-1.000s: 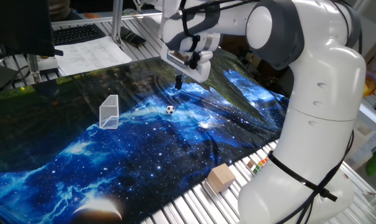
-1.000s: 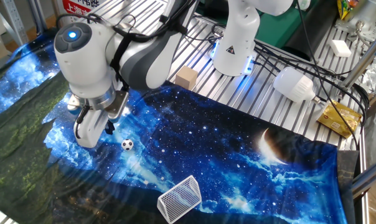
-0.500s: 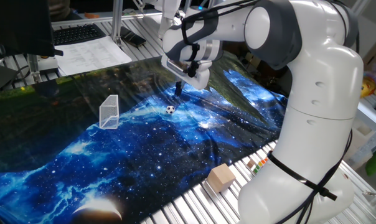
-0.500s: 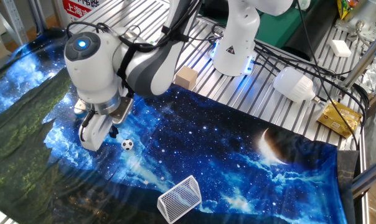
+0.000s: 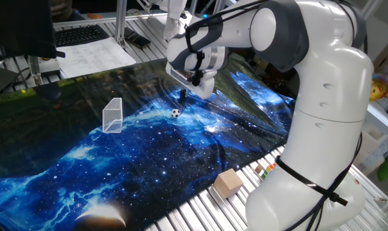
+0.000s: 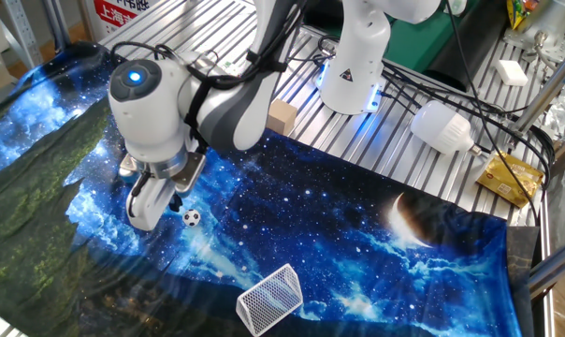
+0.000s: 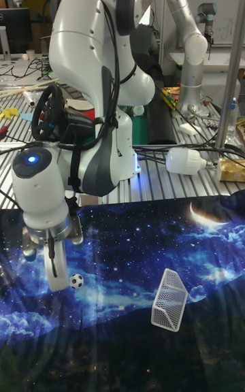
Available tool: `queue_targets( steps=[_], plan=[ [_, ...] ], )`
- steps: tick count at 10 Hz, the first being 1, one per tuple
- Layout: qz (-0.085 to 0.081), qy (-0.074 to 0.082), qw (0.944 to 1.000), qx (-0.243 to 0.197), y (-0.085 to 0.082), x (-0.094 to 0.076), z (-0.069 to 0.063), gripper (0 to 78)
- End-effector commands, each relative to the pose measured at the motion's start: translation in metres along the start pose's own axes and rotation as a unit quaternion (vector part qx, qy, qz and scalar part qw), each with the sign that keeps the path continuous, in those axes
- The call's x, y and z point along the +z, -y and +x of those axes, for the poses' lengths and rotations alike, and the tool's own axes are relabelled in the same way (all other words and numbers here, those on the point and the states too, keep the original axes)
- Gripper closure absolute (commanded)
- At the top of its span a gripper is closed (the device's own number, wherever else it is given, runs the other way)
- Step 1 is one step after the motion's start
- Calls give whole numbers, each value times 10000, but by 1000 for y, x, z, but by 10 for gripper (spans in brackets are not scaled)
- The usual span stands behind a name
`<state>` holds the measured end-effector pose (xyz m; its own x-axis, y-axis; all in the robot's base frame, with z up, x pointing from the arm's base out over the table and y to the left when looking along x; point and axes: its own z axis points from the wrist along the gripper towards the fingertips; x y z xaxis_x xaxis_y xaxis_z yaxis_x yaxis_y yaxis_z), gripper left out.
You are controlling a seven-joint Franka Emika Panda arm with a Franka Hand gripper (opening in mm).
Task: Push the soccer ball into the goal
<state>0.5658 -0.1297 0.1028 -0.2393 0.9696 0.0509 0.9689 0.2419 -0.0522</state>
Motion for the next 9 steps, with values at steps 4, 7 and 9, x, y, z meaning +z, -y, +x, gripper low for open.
queue_targets(
  steps=[4,7,9],
  plan=[
    [-86,65,9999,44,7,17,0,776],
    [-128,76,9998,129,8,24,0,776],
    [-156,81,9995,248,7,27,0,776]
  ],
)
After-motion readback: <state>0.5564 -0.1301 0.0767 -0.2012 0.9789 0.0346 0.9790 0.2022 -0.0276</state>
